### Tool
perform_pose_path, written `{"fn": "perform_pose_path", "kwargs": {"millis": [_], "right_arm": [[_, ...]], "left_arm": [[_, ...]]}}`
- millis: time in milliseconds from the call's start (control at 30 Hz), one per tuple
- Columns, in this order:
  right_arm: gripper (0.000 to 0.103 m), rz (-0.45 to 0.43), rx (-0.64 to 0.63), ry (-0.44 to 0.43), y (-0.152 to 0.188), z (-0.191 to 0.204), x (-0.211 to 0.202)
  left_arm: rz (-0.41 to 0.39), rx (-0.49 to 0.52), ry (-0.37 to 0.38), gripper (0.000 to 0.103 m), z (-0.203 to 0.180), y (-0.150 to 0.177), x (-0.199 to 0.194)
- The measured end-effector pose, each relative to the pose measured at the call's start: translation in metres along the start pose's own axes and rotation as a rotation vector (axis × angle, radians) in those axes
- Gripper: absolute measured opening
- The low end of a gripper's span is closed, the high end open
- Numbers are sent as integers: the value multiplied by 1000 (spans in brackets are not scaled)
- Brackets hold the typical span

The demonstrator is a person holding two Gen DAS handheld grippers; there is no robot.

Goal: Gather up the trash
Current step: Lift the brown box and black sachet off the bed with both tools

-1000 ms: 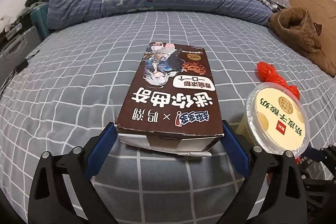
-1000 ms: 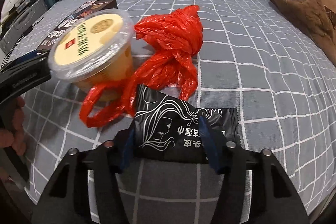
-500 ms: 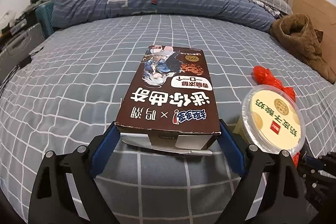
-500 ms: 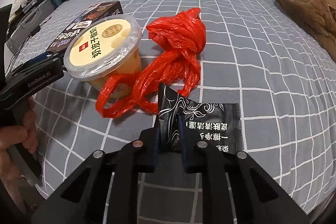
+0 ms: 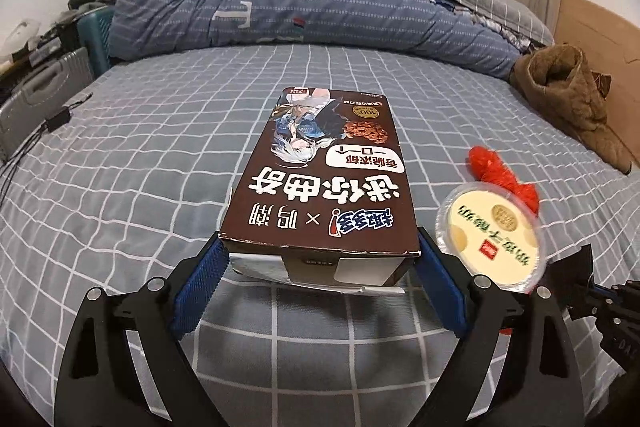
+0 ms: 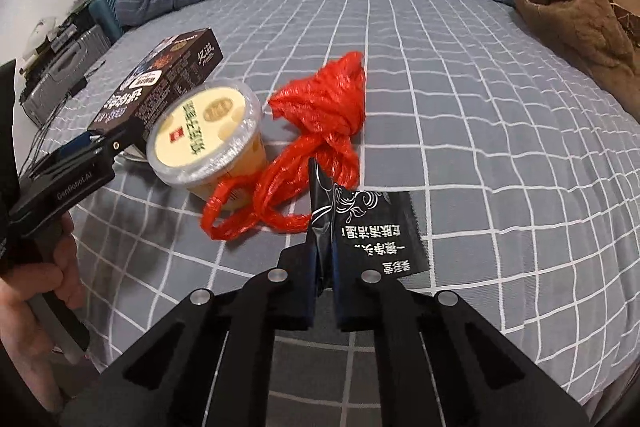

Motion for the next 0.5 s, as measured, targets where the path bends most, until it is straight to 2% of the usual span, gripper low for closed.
{"fn": "perform_pose_path", "kwargs": {"millis": [500], "right_arm": [[5, -98, -16, 22, -4, 12, -34]], "left_arm": [[-26, -7, 7, 88, -12, 0, -37]]}}
Point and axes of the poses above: each gripper's, at about its wrist camera, not at the fingertips, and x roughly the way its jaws point, z to its left, y to its underside, the point moved 1 cm from there along x, roughly the way its jaws point
